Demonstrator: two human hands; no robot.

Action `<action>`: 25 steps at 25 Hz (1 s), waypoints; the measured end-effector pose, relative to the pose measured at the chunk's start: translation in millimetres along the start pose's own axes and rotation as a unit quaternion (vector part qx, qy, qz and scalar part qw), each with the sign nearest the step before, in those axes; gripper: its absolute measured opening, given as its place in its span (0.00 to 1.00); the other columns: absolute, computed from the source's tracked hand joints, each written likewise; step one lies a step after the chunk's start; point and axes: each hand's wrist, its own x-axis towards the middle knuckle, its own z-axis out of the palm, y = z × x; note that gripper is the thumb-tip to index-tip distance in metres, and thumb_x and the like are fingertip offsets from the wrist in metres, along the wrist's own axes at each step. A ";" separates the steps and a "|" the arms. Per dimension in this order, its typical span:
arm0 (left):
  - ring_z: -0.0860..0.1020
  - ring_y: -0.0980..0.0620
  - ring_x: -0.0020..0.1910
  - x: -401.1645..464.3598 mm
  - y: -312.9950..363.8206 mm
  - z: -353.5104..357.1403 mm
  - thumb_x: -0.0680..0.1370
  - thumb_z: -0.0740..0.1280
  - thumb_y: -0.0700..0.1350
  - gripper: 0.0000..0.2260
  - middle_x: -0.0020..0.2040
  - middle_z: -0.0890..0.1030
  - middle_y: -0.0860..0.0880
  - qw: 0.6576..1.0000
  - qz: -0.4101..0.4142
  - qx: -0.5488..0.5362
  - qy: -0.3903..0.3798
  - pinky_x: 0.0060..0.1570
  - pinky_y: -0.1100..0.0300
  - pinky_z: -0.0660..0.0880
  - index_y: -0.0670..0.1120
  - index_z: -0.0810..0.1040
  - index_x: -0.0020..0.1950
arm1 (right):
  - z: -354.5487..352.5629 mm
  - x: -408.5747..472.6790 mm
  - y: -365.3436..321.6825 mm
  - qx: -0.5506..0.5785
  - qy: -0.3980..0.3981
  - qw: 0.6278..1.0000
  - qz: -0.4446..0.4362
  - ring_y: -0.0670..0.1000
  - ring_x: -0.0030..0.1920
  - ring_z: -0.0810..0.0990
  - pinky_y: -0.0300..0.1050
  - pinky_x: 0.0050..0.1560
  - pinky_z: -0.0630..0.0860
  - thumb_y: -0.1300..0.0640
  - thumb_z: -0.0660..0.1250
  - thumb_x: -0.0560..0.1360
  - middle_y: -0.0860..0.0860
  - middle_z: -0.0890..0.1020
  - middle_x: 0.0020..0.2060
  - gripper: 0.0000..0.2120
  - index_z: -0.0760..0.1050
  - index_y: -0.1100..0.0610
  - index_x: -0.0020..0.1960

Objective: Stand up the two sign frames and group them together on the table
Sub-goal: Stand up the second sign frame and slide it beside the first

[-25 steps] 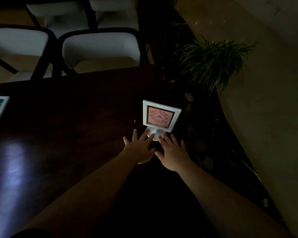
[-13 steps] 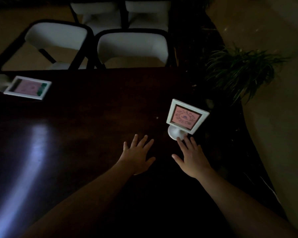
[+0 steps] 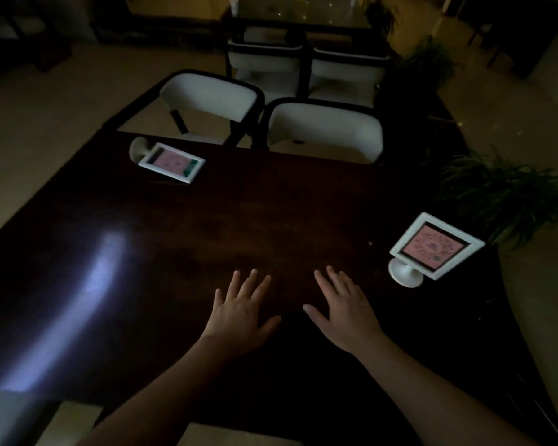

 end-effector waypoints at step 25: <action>0.36 0.45 0.76 -146.2 -333.0 -116.0 0.76 0.57 0.69 0.39 0.80 0.38 0.52 0.989 -0.130 -0.031 0.057 0.73 0.37 0.49 0.61 0.37 0.78 | 56.7 104.2 -393.1 0.103 0.022 0.993 -0.046 0.50 0.78 0.55 0.51 0.71 0.65 0.31 0.60 0.75 0.48 0.55 0.80 0.40 0.50 0.45 0.80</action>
